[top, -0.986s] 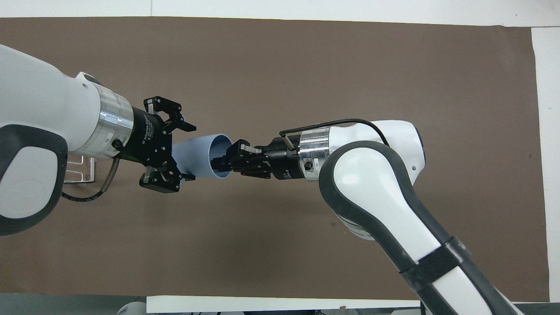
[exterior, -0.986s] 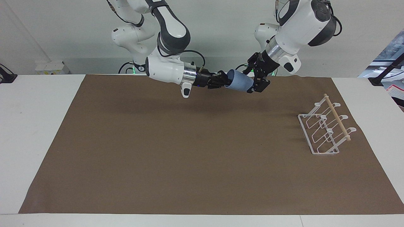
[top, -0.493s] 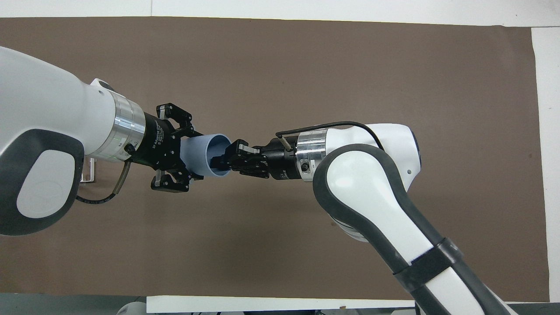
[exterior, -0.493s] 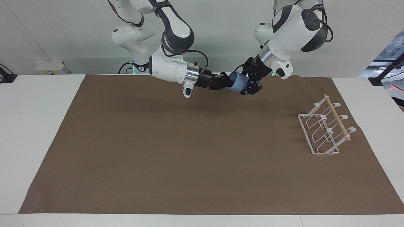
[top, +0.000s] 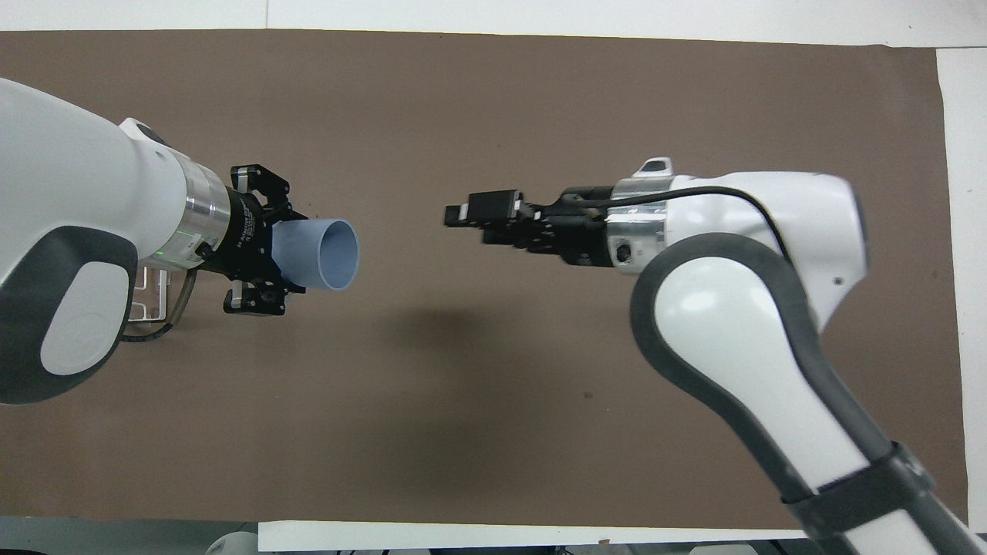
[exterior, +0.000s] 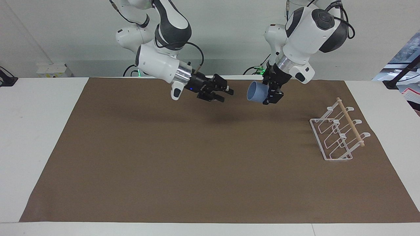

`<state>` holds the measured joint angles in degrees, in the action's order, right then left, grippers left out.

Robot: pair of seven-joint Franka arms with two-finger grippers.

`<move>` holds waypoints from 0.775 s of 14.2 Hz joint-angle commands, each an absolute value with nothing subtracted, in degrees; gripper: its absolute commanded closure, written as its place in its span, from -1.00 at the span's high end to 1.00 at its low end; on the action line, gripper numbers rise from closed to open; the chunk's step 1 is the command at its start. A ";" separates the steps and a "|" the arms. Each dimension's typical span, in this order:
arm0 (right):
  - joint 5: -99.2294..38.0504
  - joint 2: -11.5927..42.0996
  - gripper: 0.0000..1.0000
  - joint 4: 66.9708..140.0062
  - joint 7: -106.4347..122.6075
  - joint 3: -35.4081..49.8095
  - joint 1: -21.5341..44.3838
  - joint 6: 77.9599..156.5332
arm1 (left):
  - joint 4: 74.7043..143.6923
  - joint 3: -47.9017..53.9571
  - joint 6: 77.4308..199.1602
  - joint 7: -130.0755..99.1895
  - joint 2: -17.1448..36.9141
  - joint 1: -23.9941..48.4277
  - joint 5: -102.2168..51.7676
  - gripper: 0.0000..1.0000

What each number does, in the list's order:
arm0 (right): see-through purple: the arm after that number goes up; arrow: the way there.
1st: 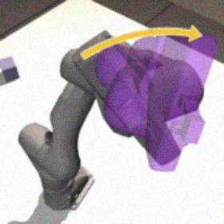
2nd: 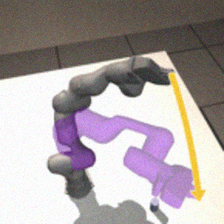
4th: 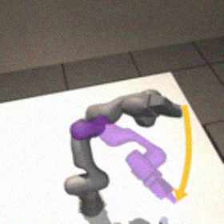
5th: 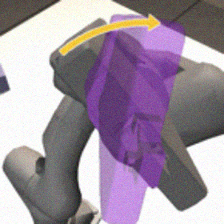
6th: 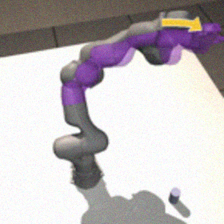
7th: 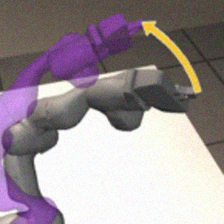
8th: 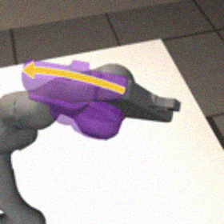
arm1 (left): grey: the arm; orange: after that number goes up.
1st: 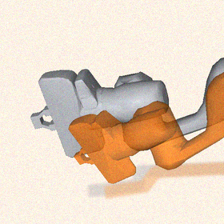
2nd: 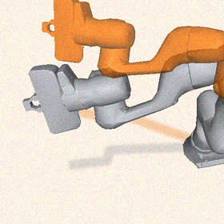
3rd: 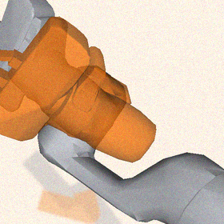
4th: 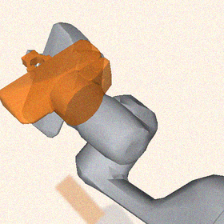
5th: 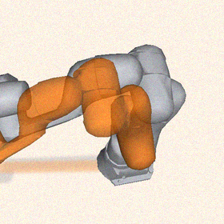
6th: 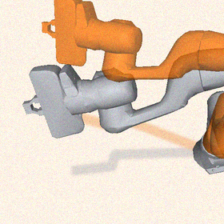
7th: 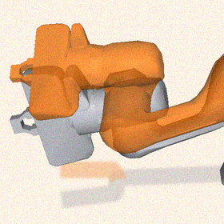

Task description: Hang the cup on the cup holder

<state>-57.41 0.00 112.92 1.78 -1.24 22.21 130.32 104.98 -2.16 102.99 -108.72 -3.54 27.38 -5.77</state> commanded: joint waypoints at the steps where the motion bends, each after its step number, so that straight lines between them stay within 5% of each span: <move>1: -42.95 -1.58 0.98 113.56 1.85 -0.79 14.79 126.94 | 105.47 -2.29 101.79 -108.19 -3.17 27.60 6.62 -1.00; 7: -4.71 -1.14 0.98 101.71 1.67 -0.79 1.25 104.71 | 103.80 -2.29 94.85 -108.28 9.82 28.30 45.72 -1.00; 11: 4.21 -0.36 0.98 85.99 1.67 -0.79 -0.18 83.63 | 99.58 -2.46 87.73 -112.56 20.63 27.78 67.00 -1.00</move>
<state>1.38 -2.09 94.11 1.87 -1.74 0.17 91.86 103.28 -2.09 92.13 -110.08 15.10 27.50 58.96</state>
